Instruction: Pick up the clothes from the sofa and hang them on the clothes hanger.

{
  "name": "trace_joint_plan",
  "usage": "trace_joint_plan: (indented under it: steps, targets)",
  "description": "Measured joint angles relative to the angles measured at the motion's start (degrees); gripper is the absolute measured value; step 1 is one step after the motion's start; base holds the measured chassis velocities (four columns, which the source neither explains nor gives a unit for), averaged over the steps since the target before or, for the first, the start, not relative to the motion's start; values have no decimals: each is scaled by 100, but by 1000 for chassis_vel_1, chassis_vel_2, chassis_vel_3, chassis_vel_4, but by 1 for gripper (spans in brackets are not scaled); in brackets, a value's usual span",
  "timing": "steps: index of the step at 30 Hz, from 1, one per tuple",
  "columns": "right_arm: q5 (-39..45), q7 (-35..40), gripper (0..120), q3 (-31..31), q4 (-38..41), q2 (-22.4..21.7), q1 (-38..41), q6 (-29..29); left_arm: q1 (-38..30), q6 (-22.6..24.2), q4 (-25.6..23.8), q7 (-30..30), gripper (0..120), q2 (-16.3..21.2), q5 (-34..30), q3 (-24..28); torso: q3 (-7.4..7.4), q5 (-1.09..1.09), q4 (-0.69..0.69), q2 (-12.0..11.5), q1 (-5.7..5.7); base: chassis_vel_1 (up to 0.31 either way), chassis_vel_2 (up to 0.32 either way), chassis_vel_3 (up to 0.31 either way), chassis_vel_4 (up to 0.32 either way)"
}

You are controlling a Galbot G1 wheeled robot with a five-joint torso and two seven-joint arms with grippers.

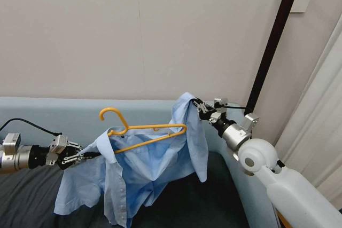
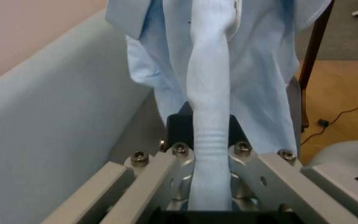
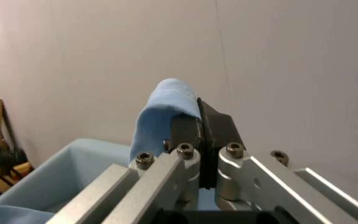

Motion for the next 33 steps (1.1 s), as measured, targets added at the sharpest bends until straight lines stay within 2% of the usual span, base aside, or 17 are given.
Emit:
trace_joint_plan:
  steps: [12, 20, 24, 26, 30, 33]
  targets:
    - [79, -282, 0, 102, 286, -109, -22, 450, -37, 21, 204, -59, 1, 54, 404, -80, 0, 1, 0, 0, 0, 0, 0, 0, 0]
    - [404, -1073, 0, 102, 511, -182, -155, 1111, -133, 21, 353, -269, 1, -73, 504, -66, 0, 1, 0, 0, 0, 0, 0, 0, 0]
    - [512, -1705, 0, 81, 733, -274, -405, 1407, -164, 28, 378, -605, 1, -172, 480, -37, 0, 1, 0, 0, 0, 0, 0, 0, 0]
    - [512, -1782, 0, 68, 773, -287, -457, 1448, -164, 30, 375, -688, 1, -192, 461, -30, 0, 0, 0, 0, 0, 0, 0, 0, 0]
    - [324, -2180, 0, -79, 975, -333, -919, 1679, -121, 34, 196, -1337, 1, -334, 83, -12, 0, 1, -1, 0, 0, 0, 0, 0, 0]
    - [34, -2324, 0, -221, 983, -340, -1169, 1786, -92, 35, 39, -1602, 1, -377, -201, 3, 0, 1, 0, 0, 0, 0, 0, 0, 0]
